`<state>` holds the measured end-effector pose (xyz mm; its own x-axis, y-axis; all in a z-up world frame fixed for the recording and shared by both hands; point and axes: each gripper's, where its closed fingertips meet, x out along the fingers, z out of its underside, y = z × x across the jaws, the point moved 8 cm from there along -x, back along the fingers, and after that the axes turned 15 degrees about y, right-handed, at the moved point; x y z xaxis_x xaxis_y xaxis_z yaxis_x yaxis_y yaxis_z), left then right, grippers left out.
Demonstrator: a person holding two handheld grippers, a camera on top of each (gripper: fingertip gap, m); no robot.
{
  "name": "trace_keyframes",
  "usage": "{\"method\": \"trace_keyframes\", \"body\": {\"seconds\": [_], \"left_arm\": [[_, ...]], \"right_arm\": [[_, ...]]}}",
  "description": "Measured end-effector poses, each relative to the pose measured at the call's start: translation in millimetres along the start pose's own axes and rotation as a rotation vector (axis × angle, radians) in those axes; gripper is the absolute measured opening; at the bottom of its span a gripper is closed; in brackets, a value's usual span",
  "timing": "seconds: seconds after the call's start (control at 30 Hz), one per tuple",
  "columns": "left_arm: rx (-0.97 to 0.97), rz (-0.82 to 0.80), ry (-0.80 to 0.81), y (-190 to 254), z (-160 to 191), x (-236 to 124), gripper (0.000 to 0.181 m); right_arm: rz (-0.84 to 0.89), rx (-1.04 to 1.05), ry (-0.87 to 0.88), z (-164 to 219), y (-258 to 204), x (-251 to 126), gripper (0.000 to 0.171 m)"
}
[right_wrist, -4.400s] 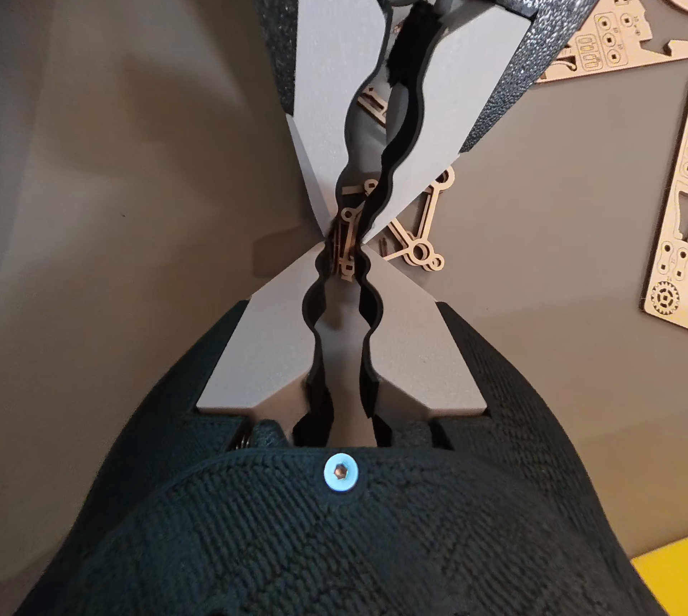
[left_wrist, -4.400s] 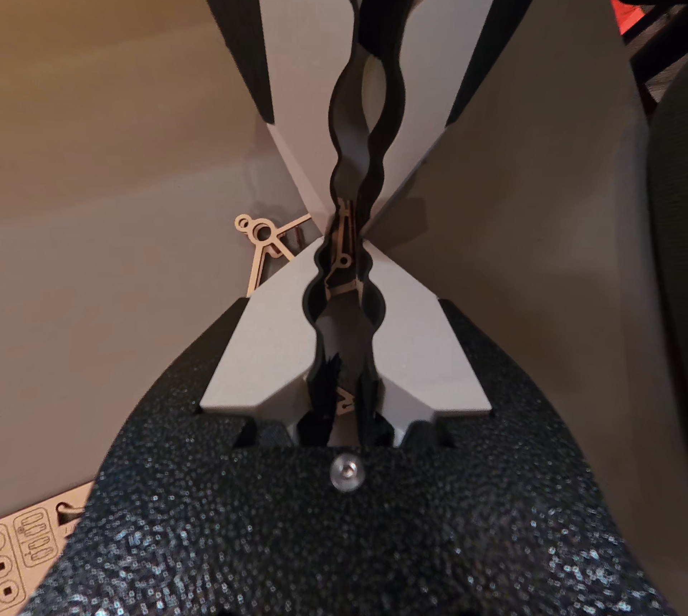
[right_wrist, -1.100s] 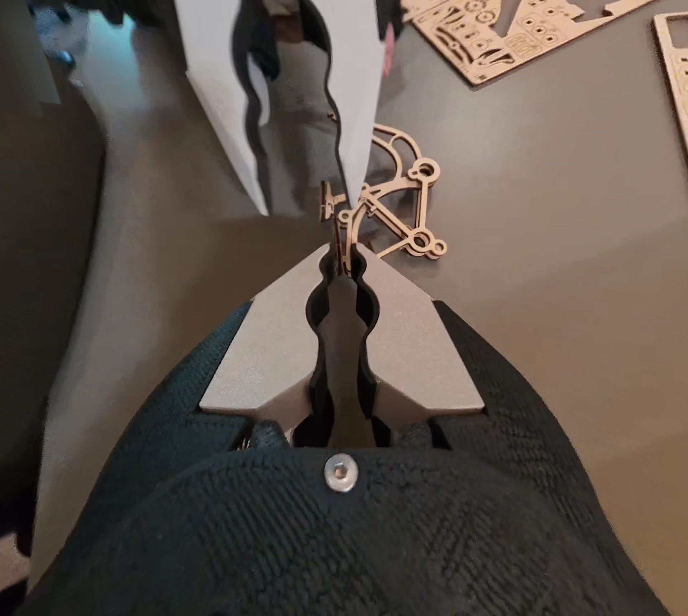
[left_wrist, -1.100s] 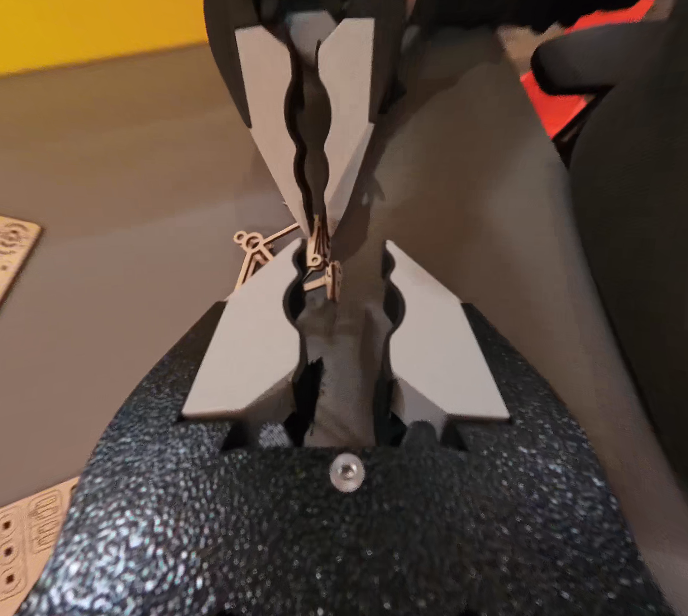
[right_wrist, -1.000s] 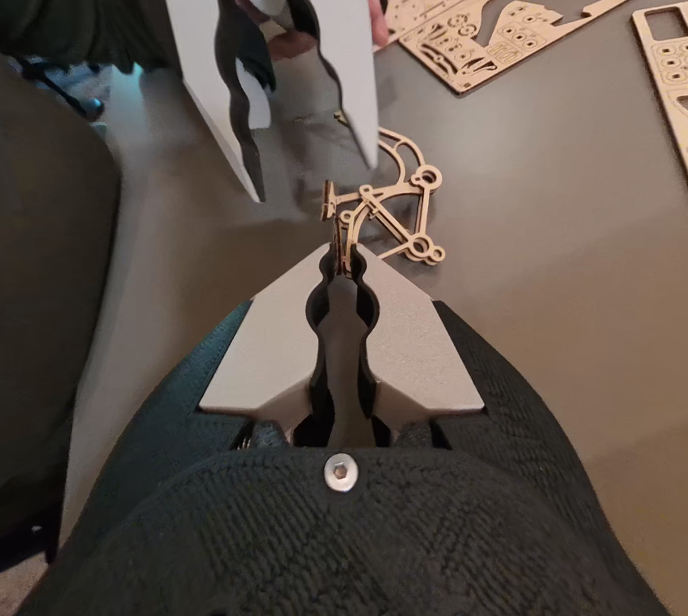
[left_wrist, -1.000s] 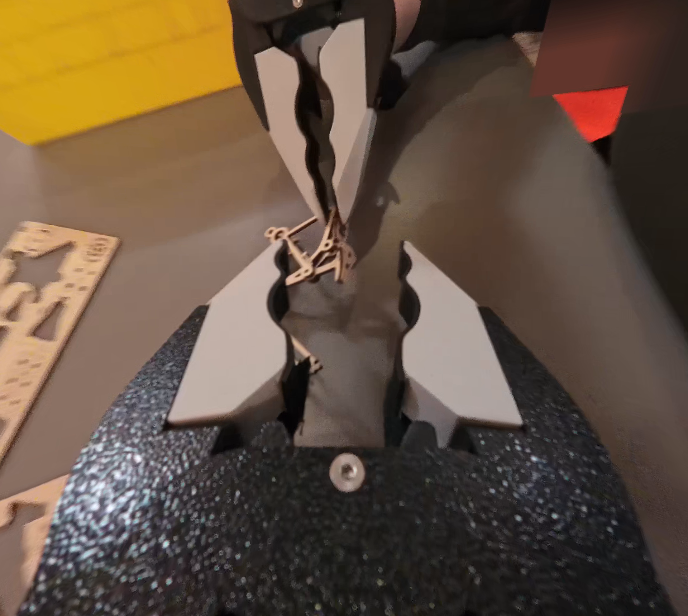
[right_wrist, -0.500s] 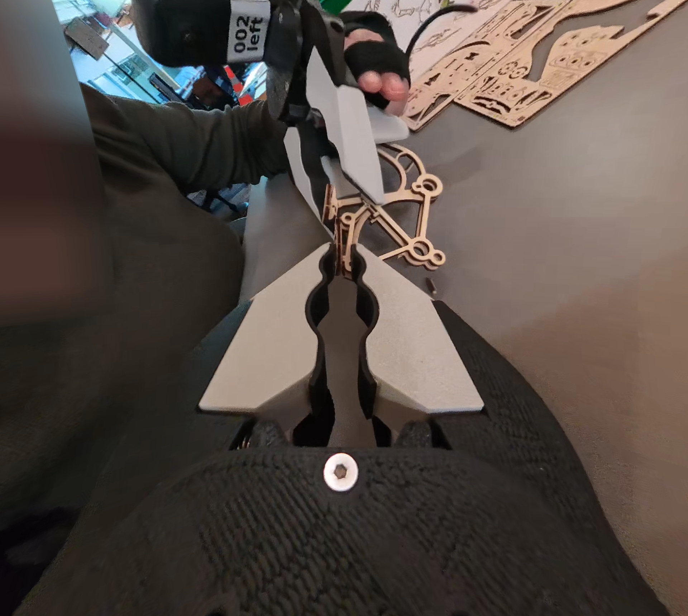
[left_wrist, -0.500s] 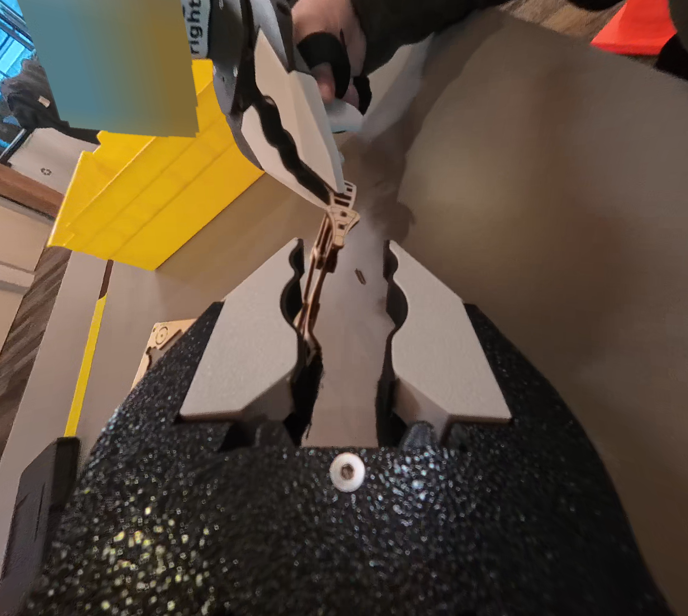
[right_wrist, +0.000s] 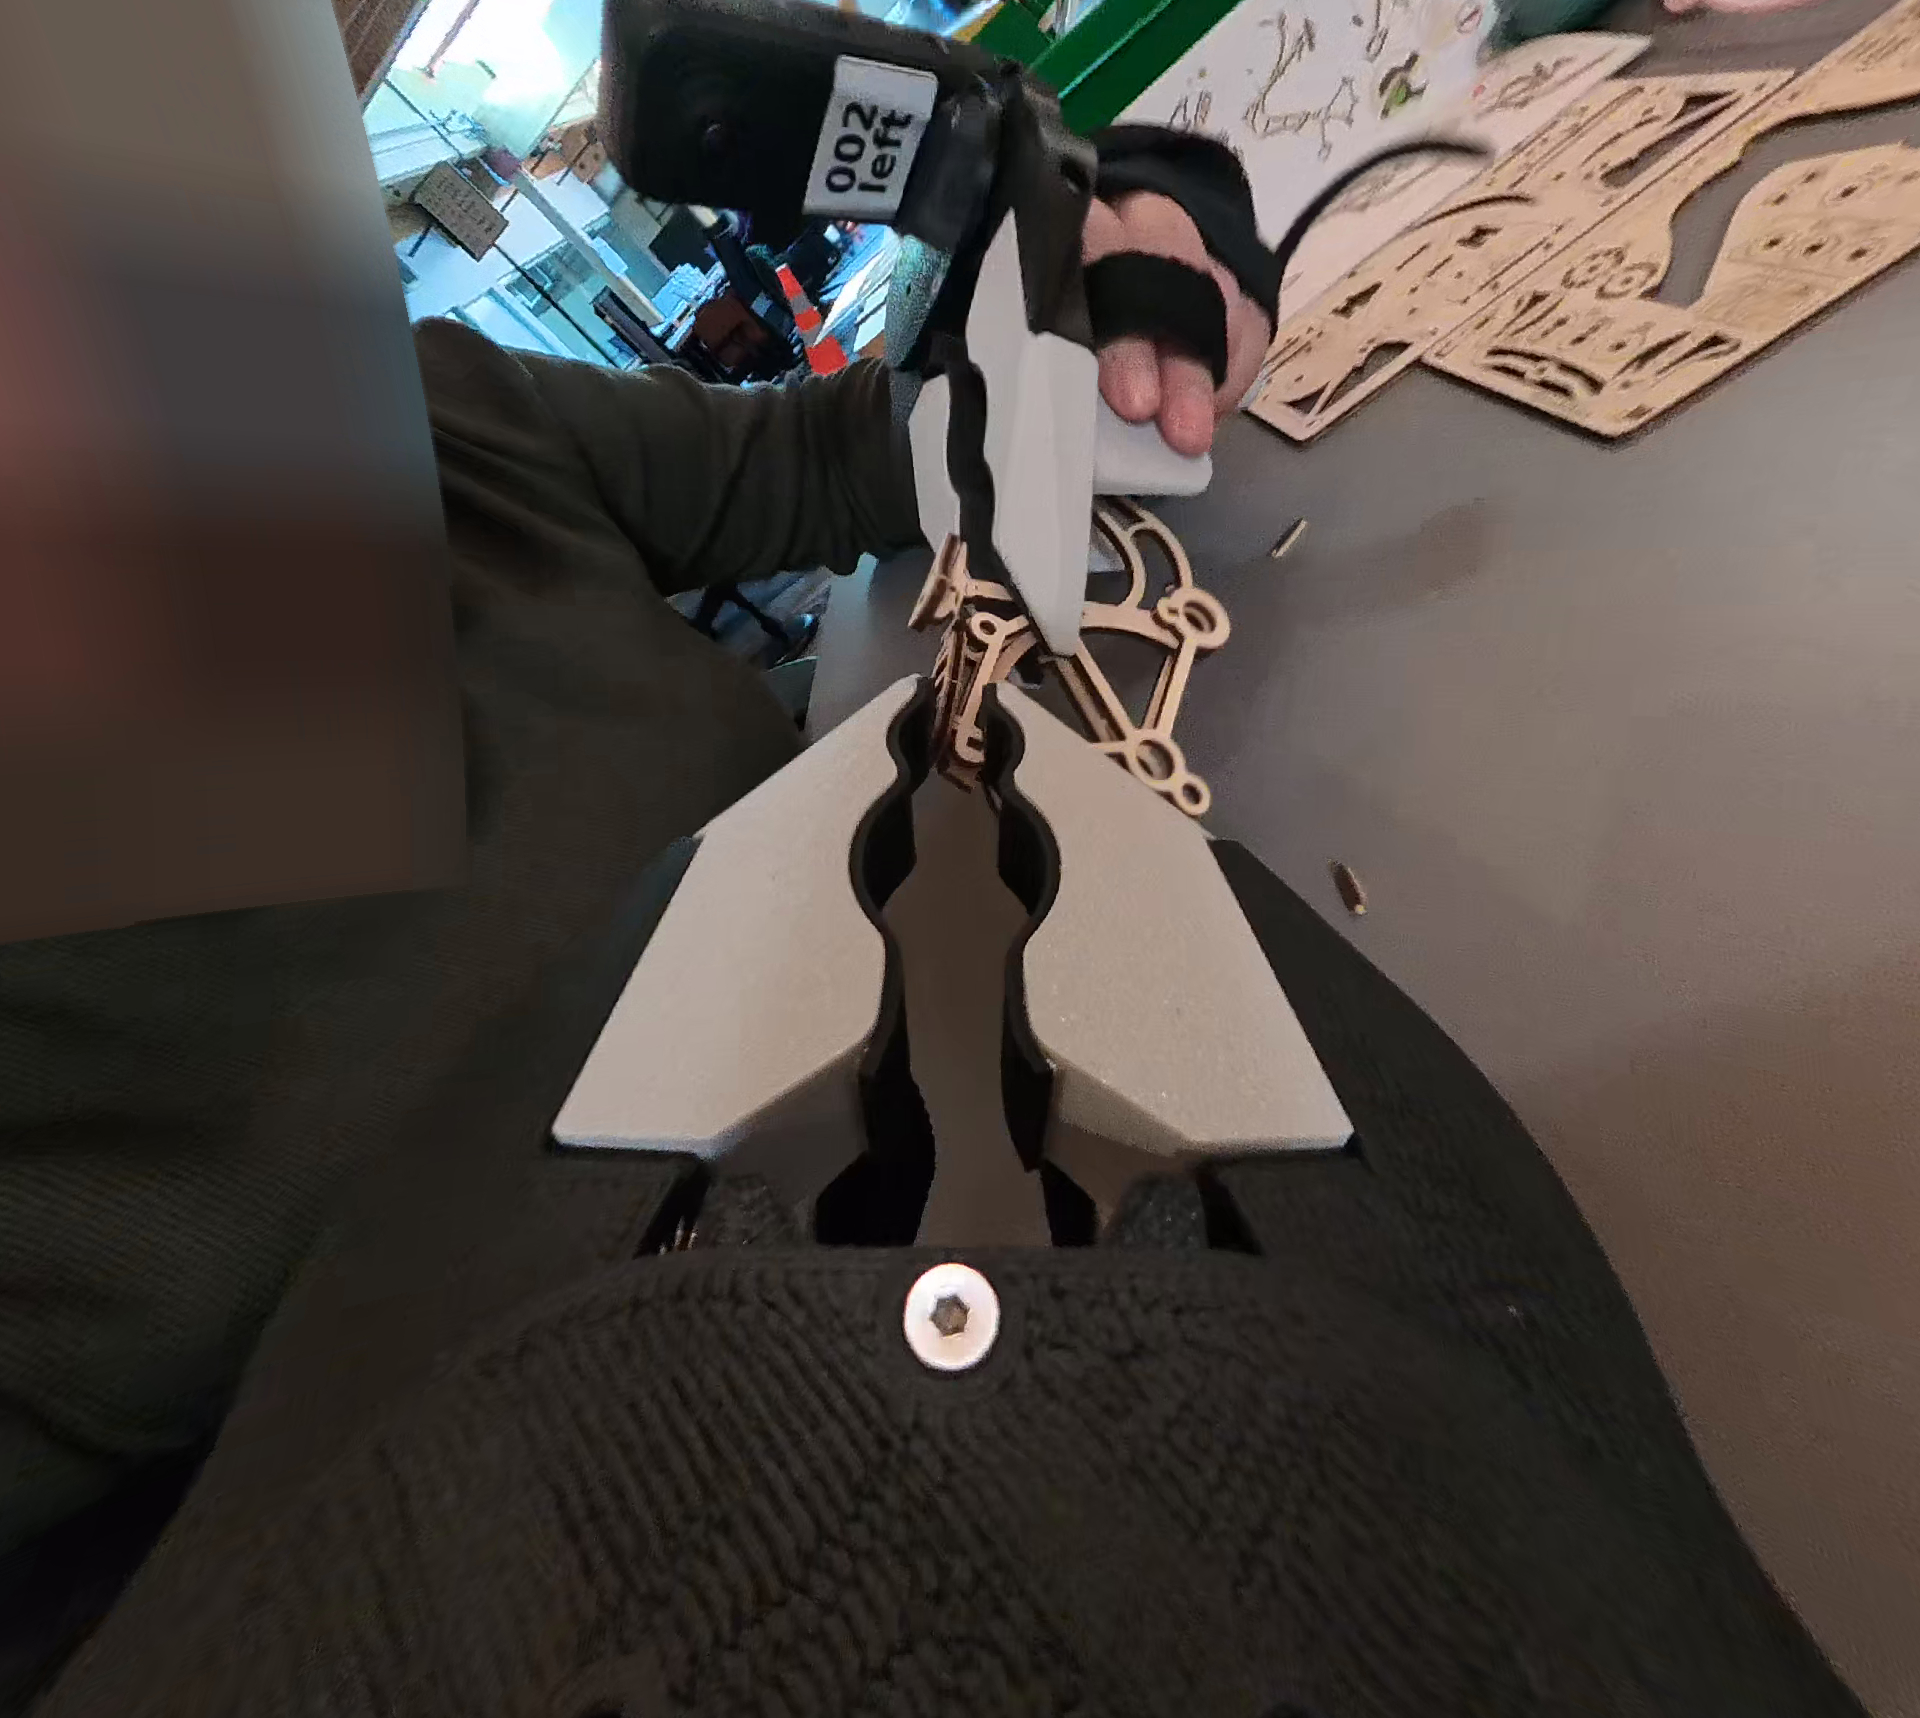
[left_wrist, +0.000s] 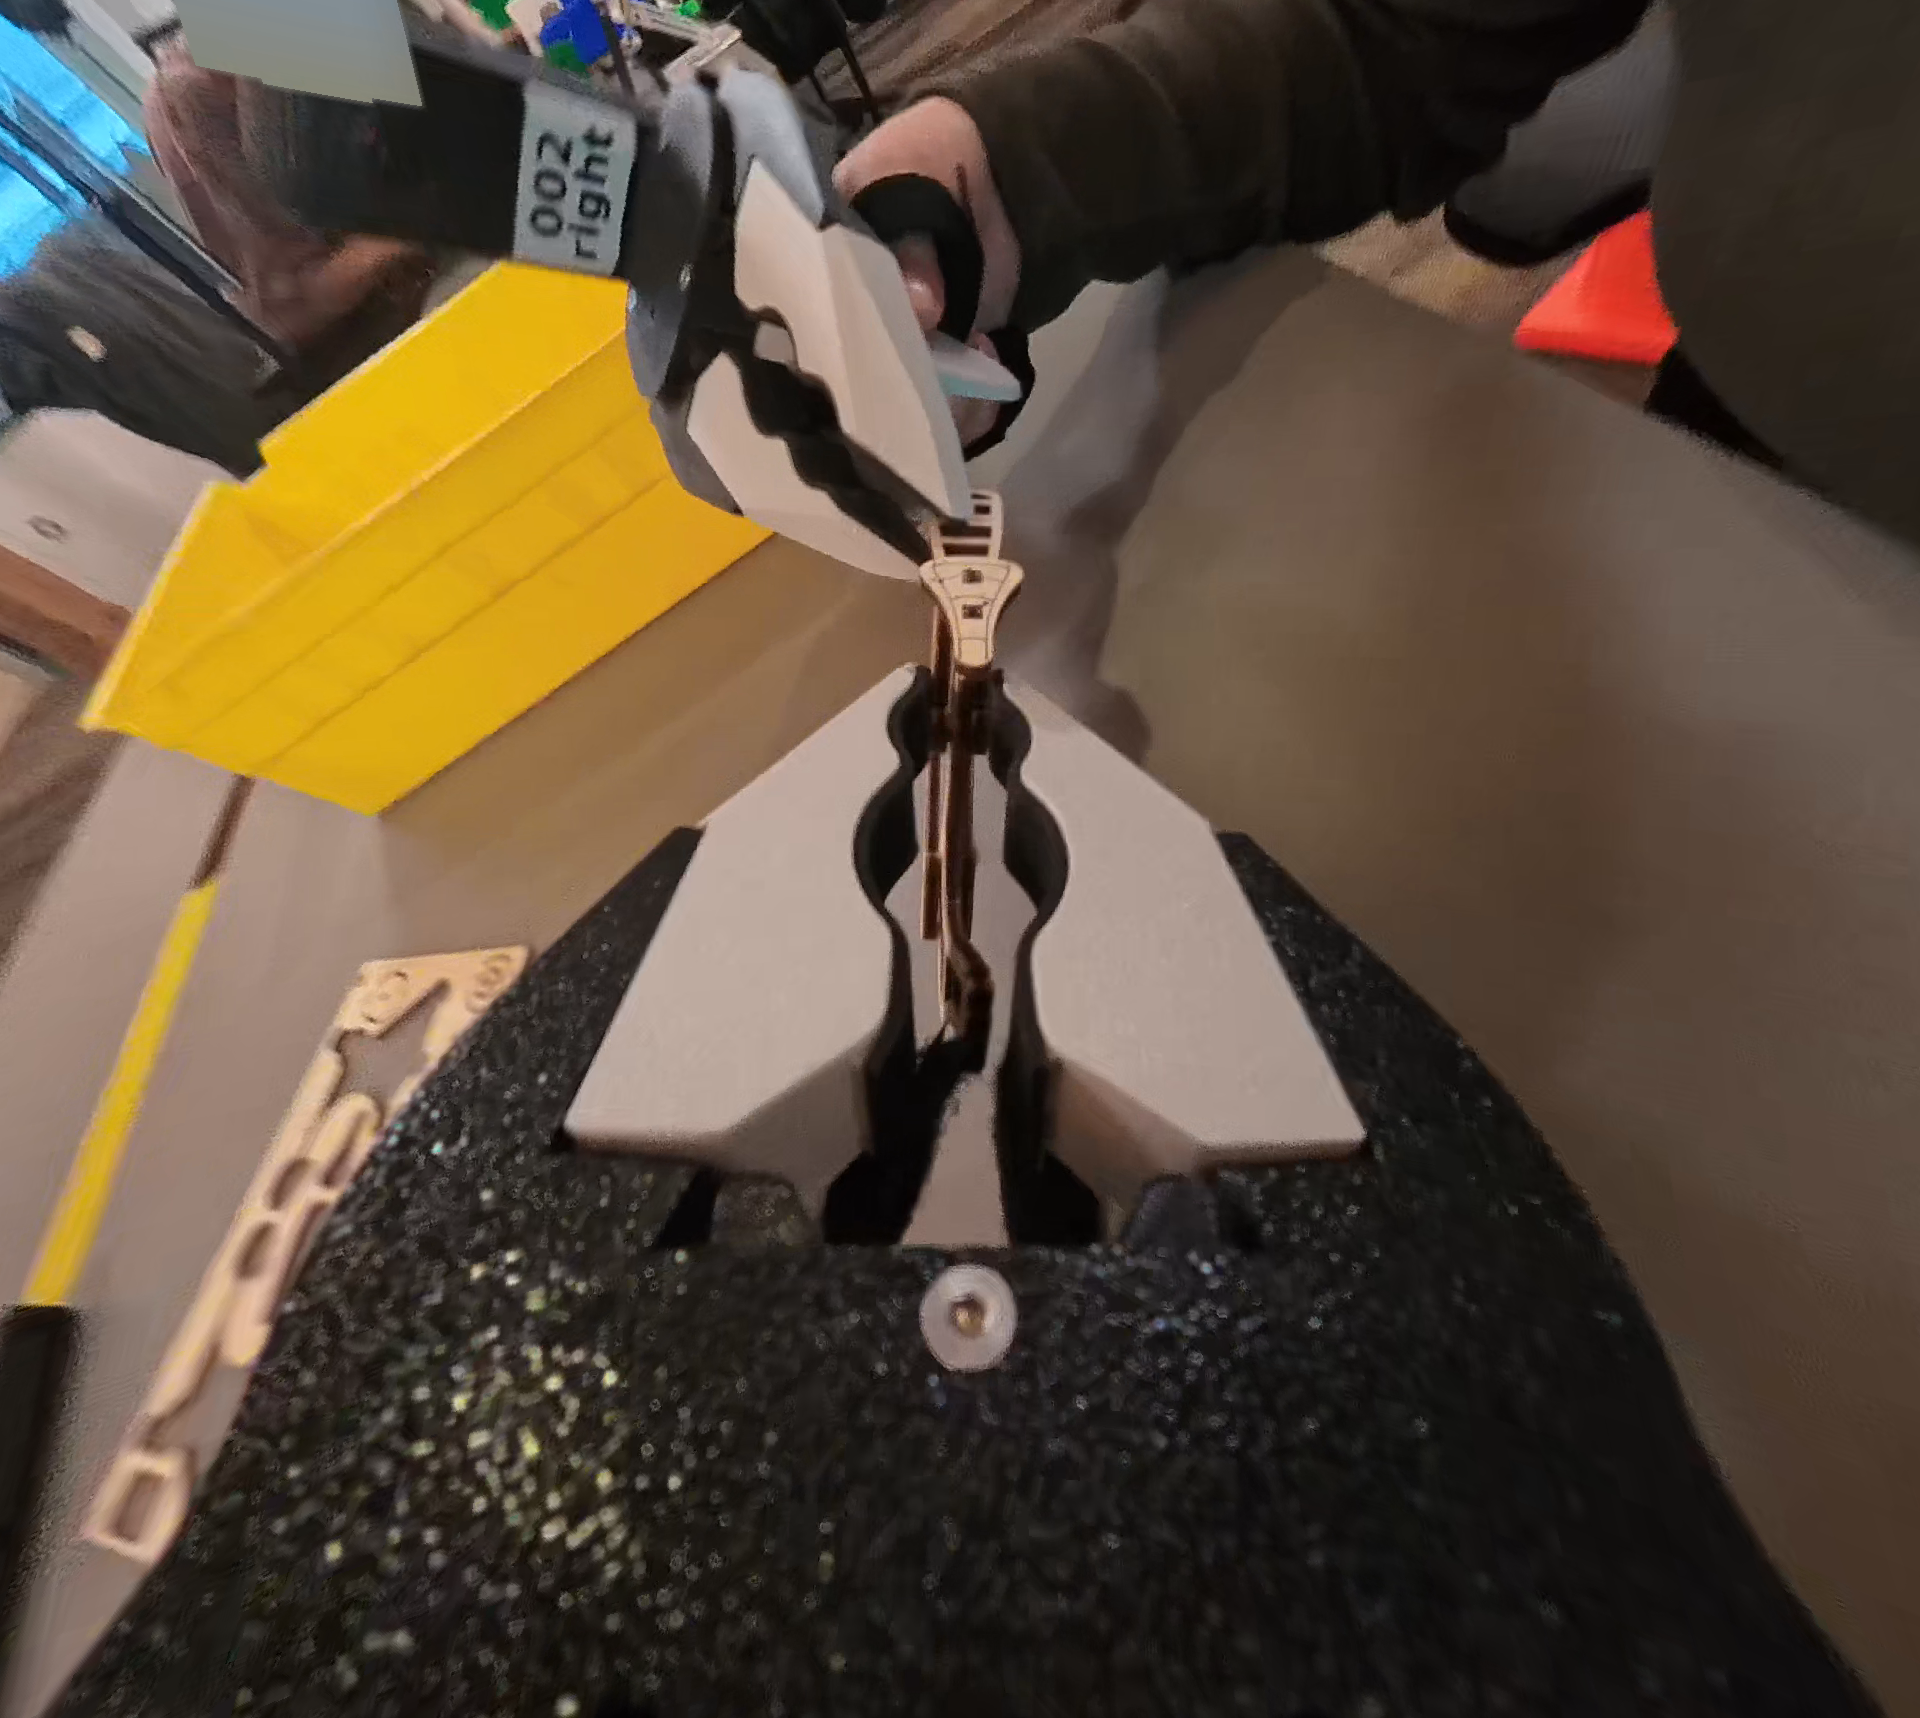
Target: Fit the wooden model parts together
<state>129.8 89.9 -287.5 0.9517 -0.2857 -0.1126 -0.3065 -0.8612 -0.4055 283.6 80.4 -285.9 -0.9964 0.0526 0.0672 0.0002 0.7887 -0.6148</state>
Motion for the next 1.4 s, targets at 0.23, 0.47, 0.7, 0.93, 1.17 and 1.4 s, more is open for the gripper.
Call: {"method": "trace_keyframes", "body": {"seconds": [0.23,0.47,0.7,0.93,1.17,1.4], "left_arm": [[-0.593,-0.039,0.016,-14.8,11.6,3.2,0.007],[-1.019,-0.016,0.040,-14.7,25.6,7.0,0.007],[-1.199,0.019,0.036,-10.8,39.6,9.3,0.007],[-1.306,0.016,0.050,-11.9,55.8,8.5,0.007],[-1.329,0.010,0.043,-12.6,58.0,8.8,0.007],[-1.365,0.002,0.026,-13.1,61.7,9.2,0.007]], "right_arm": [[0.061,-0.277,0.156,-19.9,-7.5,-10.0,0.026],[0.241,-0.887,-0.095,-3.8,-19.1,-1.0,0.028],[0.351,-1.131,-0.359,19.5,-9.5,11.8,0.026],[0.391,-1.187,-0.390,20.7,-8.9,12.6,0.016],[0.399,-1.171,-0.424,24.4,-4.5,15.9,0.011],[0.414,-1.138,-0.431,24.6,0.2,17.0,0.007]]}}
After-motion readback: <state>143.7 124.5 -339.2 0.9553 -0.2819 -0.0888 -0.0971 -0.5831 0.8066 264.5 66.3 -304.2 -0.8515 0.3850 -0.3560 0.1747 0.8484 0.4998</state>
